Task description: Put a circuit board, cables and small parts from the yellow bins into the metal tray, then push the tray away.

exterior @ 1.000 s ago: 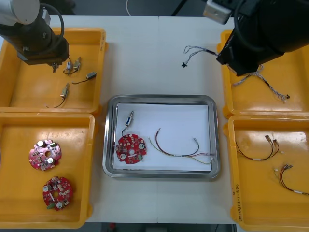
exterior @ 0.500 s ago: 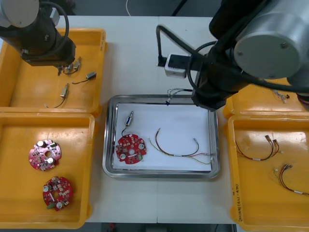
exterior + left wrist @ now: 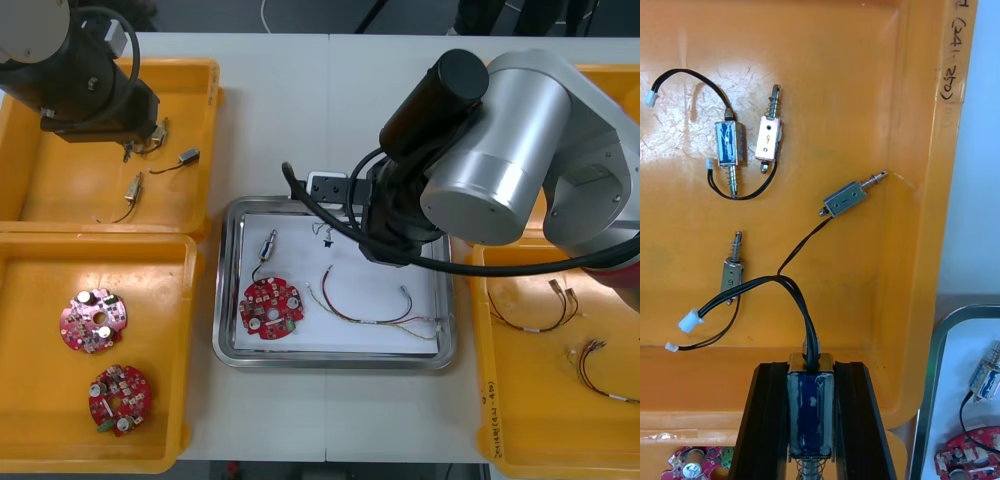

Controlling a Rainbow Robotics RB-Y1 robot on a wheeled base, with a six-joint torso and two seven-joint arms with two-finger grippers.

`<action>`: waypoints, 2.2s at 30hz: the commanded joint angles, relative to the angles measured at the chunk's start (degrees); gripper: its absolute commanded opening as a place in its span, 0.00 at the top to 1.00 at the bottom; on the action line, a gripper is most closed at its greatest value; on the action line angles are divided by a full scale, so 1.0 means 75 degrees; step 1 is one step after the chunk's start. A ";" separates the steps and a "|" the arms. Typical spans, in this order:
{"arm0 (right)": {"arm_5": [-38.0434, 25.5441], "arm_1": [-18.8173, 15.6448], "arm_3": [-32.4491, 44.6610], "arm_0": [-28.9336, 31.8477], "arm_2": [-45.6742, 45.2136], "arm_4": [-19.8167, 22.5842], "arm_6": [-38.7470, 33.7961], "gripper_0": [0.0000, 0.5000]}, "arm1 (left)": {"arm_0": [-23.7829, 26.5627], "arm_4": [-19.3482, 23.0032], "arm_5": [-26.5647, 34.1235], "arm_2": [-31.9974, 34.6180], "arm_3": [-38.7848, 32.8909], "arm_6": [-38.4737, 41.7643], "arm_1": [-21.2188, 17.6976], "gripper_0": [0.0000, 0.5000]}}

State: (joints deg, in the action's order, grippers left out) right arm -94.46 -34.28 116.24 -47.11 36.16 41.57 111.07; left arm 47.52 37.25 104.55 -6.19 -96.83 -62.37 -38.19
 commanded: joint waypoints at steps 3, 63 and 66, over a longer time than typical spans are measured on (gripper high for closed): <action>0.0747 -0.0456 -0.0066 0.0187 0.0651 -0.0105 0.0390 1.00 | -0.0043 0.0108 0.0111 0.0309 -0.0273 0.0089 -0.0310 1.00; 0.2036 -0.0773 -0.1413 0.0281 0.1213 -0.0890 0.1175 0.00 | -0.0043 0.0143 0.0111 0.0309 -0.0261 0.0136 -0.0333 1.00; 0.2036 -0.0773 -0.1413 0.0281 0.1225 -0.0890 0.1175 0.00 | -0.0043 0.0143 0.0111 0.0309 -0.0261 0.0136 -0.0322 1.00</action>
State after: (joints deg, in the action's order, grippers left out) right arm -79.19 -38.97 103.90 -45.26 44.96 35.39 118.15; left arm 47.52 37.77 104.94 -5.57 -96.92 -62.37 -38.26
